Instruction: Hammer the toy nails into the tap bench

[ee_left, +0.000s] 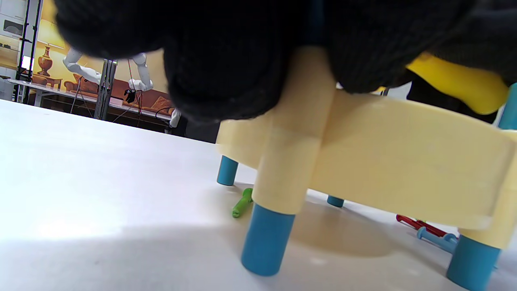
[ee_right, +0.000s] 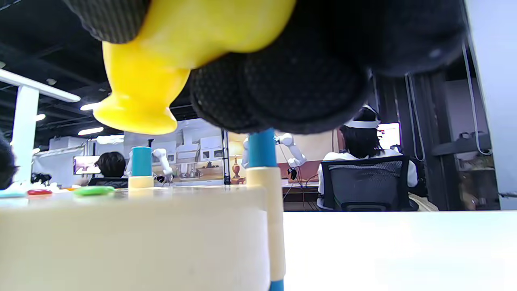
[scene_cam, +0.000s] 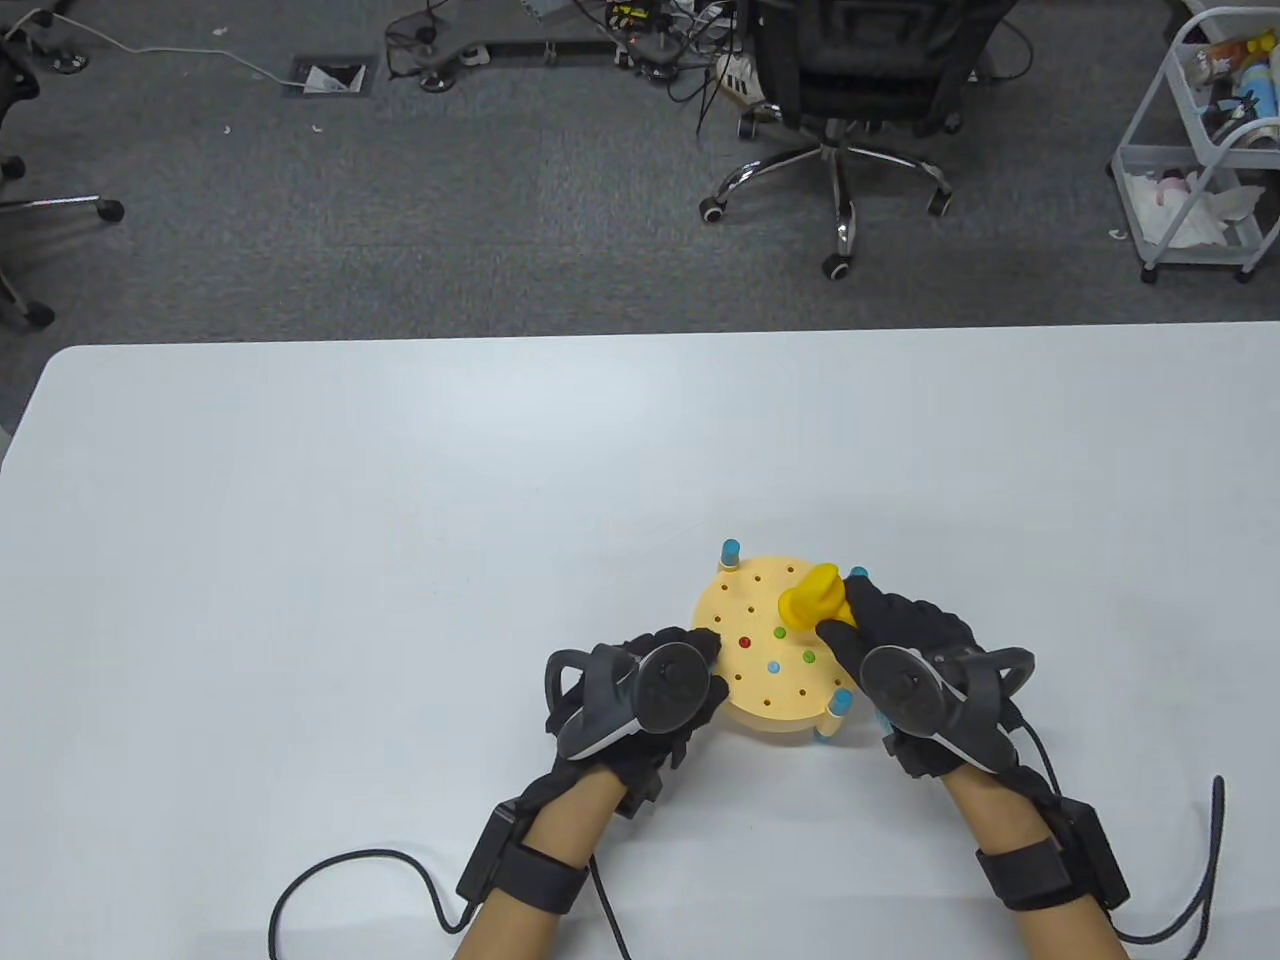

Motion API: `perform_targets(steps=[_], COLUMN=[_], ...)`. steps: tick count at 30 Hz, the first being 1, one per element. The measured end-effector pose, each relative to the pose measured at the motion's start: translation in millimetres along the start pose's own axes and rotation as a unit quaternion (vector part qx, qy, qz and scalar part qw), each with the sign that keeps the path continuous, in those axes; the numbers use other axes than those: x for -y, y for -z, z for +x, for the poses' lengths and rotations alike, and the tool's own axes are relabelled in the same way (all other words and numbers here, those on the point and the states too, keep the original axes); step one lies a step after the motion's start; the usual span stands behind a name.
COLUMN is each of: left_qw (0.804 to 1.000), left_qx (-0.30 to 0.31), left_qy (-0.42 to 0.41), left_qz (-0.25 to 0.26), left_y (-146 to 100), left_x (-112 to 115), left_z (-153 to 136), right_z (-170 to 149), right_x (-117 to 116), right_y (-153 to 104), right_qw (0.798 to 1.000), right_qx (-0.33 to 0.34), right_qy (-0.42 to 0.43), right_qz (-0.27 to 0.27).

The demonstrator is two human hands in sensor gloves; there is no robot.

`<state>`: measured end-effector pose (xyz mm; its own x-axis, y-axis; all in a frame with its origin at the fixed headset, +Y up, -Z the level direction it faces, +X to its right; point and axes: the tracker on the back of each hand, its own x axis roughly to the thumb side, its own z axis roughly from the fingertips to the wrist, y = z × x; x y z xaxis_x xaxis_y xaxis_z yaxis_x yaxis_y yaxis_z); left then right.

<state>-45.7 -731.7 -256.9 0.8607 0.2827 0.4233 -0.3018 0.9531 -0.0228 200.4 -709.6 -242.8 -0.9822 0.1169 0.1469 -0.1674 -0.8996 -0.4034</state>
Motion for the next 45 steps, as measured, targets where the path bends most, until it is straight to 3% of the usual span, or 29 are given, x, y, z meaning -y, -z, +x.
perform_targets(steps=[8,11,14,21,31,34,39,45], left_qw=[0.995,0.988,0.98,0.986,0.987,0.976,0.969,0.936], left_qx=[0.011,0.019,-0.014,-0.037,0.054,0.055,0.062,0.045], left_qy=[-0.058,-0.124,-0.167,-0.096,0.046,0.076,0.061,0.048], left_qz=[-0.076,-0.086,-0.103,-0.13,-0.145,-0.196,-0.231,-0.347], left_y=[3.2,5.1,7.0,12.5,21.5,19.5,16.5,16.7], left_x=[-15.5,-25.7,-27.5,-3.3,25.4,32.8,37.8,57.8], left_z=[-17.3,-36.6,-59.4,-75.9,-51.5,-54.1,-58.6,-66.7], right_z=[-26.3,-33.5,-39.7,-49.5,-63.7,-65.9,-65.6,-64.3], right_x=[-2.1,1.7,3.0,-5.5,-6.7,-7.1,-6.7,-7.0], right_y=[-8.3,-7.2,-7.1,-10.1,-13.7,-14.5,-15.1,-15.9], right_qw=[0.999,0.997,0.994,0.991,0.99,0.99,0.99,0.99], right_qx=[-0.037,-0.059,-0.085,-0.108,-0.121,-0.122,-0.123,-0.12], right_qy=[0.024,0.037,0.061,0.081,0.065,0.065,0.07,0.067], right_qz=[-0.017,-0.018,-0.018,-0.02,-0.023,-0.022,-0.018,-0.018])
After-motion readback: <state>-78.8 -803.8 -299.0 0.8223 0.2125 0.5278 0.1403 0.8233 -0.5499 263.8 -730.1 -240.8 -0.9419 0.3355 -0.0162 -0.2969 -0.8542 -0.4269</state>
